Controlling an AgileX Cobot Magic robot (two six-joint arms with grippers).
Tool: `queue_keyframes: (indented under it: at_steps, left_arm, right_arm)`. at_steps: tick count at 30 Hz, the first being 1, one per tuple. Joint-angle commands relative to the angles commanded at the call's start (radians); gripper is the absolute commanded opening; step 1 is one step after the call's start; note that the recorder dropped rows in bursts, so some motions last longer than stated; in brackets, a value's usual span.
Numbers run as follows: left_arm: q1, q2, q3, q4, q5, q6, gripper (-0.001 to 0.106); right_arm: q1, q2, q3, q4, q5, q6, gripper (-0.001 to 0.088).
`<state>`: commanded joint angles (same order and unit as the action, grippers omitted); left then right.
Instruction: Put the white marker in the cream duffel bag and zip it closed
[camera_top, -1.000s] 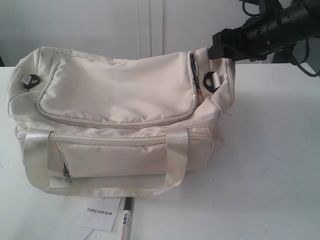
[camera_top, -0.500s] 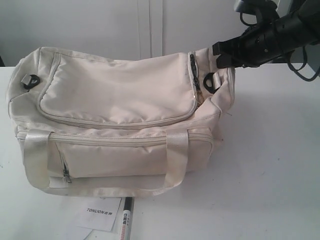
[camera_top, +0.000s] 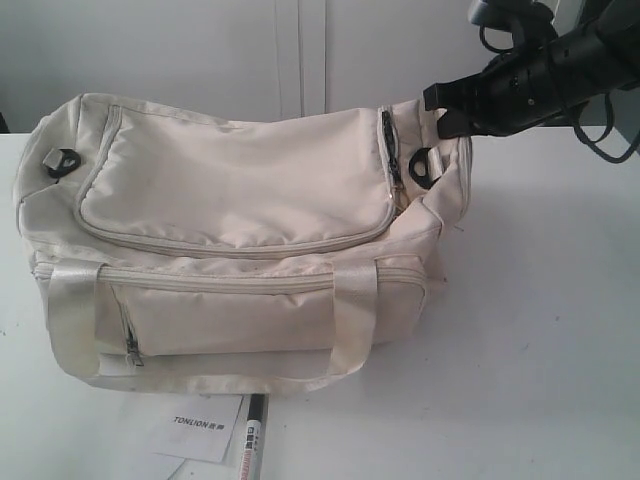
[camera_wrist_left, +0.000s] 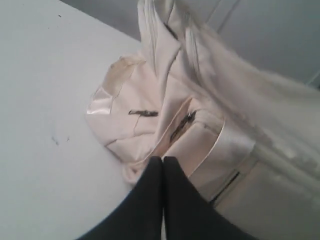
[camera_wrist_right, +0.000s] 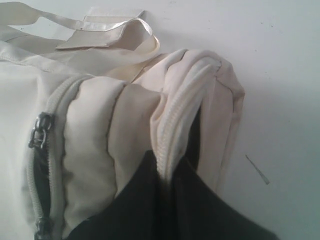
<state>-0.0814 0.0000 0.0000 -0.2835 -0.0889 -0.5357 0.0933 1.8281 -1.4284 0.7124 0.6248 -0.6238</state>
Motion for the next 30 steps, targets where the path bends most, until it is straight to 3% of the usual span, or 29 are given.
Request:
queue_keyframes:
  at_steps: [2,3,6,9,12,16,22,30]
  left_arm:
    - [0.0,0.0,0.0,0.061,-0.134,0.0,0.0]
    - [0.0,0.0,-0.008,0.086,-0.138,0.0,0.0]
    - [0.0,0.049,-0.09,0.191,-0.091,0.014,0.0]
    - [0.0,0.139,-0.164,0.211,-0.051,0.039,0.0]
    - [0.0,0.247,-0.238,0.273,-0.012,0.16,0.0]
    - [0.0,0.35,-0.323,0.297,0.007,0.251,0.0]
    - [0.0,0.515,-0.456,0.308,0.171,0.333,0.0]
    - [0.0,0.651,-0.543,0.308,0.241,0.408,0.0]
  right_arm:
    - [0.0,0.0,0.0,0.0,0.0,0.0,0.0]
    - [0.0,0.0,0.0,0.0,0.0,0.0,0.0]
    - [0.0,0.0,0.0,0.0,0.0,0.0,0.0]
    - [0.0,0.0,0.0,0.0,0.0,0.0,0.0]
    - [0.0,0.0,0.0,0.0,0.0,0.0,0.0]
    - [0.0,0.0,0.0,0.002,0.0,0.0,0.0]
    - [0.0,0.0,0.0,0.004,0.0,0.0,0.0]
    - [0.0,0.0,0.0,0.004,0.0,0.0,0.0]
